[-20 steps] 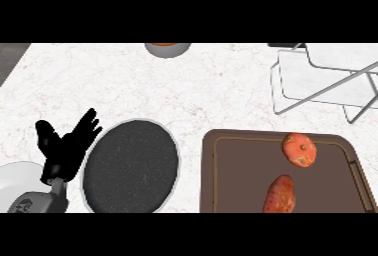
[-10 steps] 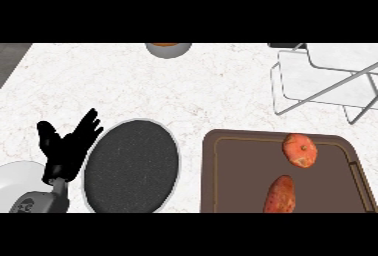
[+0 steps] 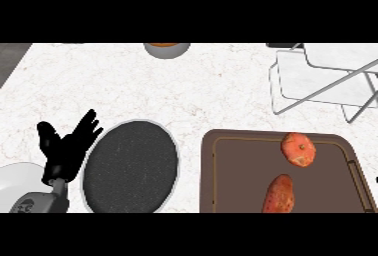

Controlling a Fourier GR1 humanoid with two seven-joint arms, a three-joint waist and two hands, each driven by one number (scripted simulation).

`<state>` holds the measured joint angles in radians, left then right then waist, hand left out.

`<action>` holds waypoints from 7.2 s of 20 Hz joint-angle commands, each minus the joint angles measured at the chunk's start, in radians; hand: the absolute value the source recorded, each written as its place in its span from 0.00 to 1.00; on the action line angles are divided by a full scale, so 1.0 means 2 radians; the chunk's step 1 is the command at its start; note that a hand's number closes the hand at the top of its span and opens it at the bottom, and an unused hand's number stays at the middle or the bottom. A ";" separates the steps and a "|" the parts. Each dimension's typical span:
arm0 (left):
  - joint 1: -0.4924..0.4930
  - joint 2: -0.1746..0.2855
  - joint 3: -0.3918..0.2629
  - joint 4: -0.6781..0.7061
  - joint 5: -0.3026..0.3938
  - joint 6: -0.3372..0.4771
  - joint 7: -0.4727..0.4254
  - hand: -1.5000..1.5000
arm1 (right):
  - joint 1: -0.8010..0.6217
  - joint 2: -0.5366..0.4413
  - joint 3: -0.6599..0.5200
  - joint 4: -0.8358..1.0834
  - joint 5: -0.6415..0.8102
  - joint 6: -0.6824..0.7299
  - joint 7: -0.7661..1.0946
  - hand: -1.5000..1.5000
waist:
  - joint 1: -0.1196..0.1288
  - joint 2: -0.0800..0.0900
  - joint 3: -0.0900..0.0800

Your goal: Pick the sweet potato from the tray and place it in the tiered shelf

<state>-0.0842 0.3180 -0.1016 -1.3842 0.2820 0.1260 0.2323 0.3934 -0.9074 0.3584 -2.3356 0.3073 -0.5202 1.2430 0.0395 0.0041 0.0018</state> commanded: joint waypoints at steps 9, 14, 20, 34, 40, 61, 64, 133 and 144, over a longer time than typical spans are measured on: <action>0.007 0.000 0.006 0.012 0.005 -0.003 0.028 0.50 | -0.072 0.123 0.065 0.099 0.119 0.024 0.122 0.00 | -0.008 0.002 -0.004; 0.007 -0.004 0.008 0.016 -0.003 0.004 0.025 0.50 | -0.093 0.170 0.076 0.160 0.161 0.045 0.122 0.00 | -0.012 0.001 -0.002; 0.021 0.004 0.020 0.028 0.005 -0.018 0.012 0.50 | -0.128 0.243 0.073 0.181 0.219 0.072 0.123 0.00 | -0.016 0.000 -0.002; 0.030 -0.011 0.014 -0.008 -0.002 -0.013 0.029 0.50 | -0.172 0.315 0.099 0.269 0.197 0.148 0.028 1.00 | -0.011 -0.001 -0.001; 0.029 0.002 0.031 -0.023 0.001 -0.017 0.057 0.50 | -0.160 0.332 0.095 0.236 0.236 0.143 0.006 1.00 | -0.019 -0.003 -0.001; 0.048 -0.026 0.022 -0.008 -0.023 -0.015 0.016 0.50 | -0.406 0.209 -0.062 0.011 0.071 0.351 -0.089 1.00 | -0.023 -0.005 -0.002; 0.033 -0.023 0.031 0.010 -0.021 -0.019 0.021 0.50 | -0.449 0.186 -0.126 0.022 0.024 0.384 -0.080 1.00 | -0.021 -0.003 -0.002; 0.019 -0.045 0.067 0.023 -0.049 -0.048 0.019 0.50 | -0.827 0.110 -0.340 0.834 0.017 0.292 -0.500 0.00 | -0.016 -0.001 -0.001; 0.018 -0.041 0.069 0.007 -0.044 -0.058 0.038 0.50 | -0.886 0.061 -0.419 0.863 -0.035 0.240 -0.456 0.00 | -0.013 -0.001 -0.001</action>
<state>-0.0675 0.2273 0.0358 -1.3901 0.1768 0.0335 0.2613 -1.3423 -0.7366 -0.4428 -0.6117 0.2486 0.0149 0.2850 0.0160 -0.0024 0.0087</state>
